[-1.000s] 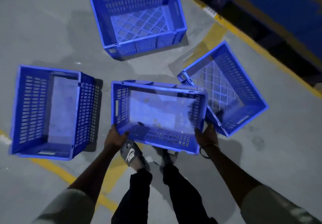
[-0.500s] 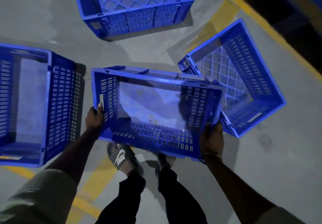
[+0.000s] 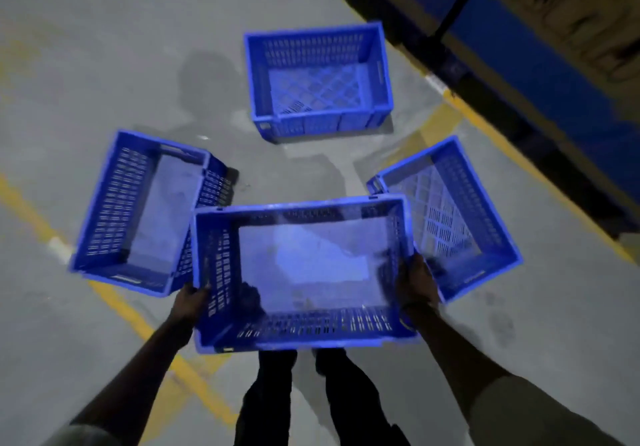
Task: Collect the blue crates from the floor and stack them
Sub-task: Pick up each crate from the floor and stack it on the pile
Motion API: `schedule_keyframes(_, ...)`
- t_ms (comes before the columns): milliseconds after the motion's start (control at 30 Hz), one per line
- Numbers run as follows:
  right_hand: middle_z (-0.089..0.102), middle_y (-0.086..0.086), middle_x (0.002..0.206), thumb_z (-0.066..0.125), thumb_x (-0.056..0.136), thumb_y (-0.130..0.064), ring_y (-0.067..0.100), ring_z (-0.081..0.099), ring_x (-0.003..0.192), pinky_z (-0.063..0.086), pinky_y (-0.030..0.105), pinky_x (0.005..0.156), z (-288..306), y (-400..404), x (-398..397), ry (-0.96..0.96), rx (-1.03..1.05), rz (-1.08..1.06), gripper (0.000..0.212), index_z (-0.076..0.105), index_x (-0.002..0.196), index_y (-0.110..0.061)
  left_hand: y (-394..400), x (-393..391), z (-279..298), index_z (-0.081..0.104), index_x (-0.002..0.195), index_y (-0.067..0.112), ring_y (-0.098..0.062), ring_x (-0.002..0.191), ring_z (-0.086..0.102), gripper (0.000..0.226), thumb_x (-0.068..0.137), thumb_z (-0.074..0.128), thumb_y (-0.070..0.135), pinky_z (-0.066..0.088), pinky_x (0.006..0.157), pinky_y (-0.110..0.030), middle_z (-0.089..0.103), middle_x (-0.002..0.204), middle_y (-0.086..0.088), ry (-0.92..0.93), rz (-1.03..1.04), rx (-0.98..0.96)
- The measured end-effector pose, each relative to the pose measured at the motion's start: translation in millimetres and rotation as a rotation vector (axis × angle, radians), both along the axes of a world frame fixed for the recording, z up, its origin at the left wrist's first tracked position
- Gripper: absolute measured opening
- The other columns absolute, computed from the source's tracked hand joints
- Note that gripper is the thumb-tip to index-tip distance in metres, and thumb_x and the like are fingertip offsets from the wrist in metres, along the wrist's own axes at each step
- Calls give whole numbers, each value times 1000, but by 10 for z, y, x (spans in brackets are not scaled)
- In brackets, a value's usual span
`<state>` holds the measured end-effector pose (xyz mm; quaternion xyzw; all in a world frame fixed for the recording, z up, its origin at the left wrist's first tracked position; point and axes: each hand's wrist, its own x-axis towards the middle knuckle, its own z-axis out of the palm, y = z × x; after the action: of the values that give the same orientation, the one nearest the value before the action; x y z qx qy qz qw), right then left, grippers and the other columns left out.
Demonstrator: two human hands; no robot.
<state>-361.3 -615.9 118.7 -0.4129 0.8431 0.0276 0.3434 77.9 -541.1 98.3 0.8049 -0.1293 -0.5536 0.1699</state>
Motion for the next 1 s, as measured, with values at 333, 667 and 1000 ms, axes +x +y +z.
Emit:
schedule_keyframes(333,59,34,116,48,102,-23,52,59,107,47,51,87,1823,276,498,-90,-48,331,31,51,119,3,1636,-36,2357,64,113,-7,-24,59,66,26,96,66,13,53,55,-28,71,89,-19,-102,413,165)
schedule_keyframes(667,59,31,123,46,103,-29,48,59,111,46,50,89,2565,895,1482,-148,-9,772,40,46,130,1,3846,-340,3156,68,111,-7,-33,79,68,26,93,69,11,59,82,-49,73,97,-27,-162,999,80)
schedule_keyframes(1000,63,28,109,49,102,-29,47,61,99,45,45,76,3176,2358,2792,-257,-115,1296,27,50,110,-4,6121,-1051,3599,72,106,-1,-35,78,69,20,88,73,7,60,63,-38,73,95,-27,-109,1549,-136)
